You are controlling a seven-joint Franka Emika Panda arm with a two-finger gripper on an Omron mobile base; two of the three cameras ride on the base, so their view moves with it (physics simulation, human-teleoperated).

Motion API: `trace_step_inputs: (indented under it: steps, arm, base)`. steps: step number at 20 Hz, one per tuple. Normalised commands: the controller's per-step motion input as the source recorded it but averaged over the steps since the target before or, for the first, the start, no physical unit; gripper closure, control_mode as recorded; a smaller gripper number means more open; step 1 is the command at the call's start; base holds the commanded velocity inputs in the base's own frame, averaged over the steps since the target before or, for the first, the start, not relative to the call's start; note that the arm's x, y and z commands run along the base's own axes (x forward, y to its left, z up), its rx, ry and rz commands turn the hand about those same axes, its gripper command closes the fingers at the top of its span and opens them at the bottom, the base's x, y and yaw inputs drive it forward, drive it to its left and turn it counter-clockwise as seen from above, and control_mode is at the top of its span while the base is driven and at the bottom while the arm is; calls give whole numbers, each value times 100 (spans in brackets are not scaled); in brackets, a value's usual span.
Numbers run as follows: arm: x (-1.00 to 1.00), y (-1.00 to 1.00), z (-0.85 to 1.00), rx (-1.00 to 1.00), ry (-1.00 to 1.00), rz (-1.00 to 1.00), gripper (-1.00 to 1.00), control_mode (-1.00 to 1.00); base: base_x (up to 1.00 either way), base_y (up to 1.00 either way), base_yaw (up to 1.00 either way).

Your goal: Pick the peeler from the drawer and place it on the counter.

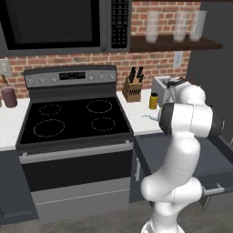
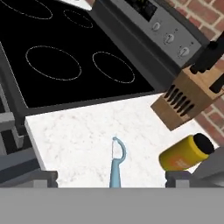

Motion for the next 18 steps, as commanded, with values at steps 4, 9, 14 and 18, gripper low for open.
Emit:
trace_step_inputs:
  steps: [4, 9, 14, 18]
  arm:
    - [-100, 29, 98, -11, -15, 6, -100, -100]
    - [-98, 27, 100, -12, -21, 7, -100, -100]
    - [-94, 12, 87, -11, -22, 5, -100, -100]
    - [-55, 1, 45, -4, -8, 0, -100, -100]
  base:
    - [0, 0, 0]
    - [0, 0, 0]
    - [0, 0, 0]
    - [0, 0, 0]
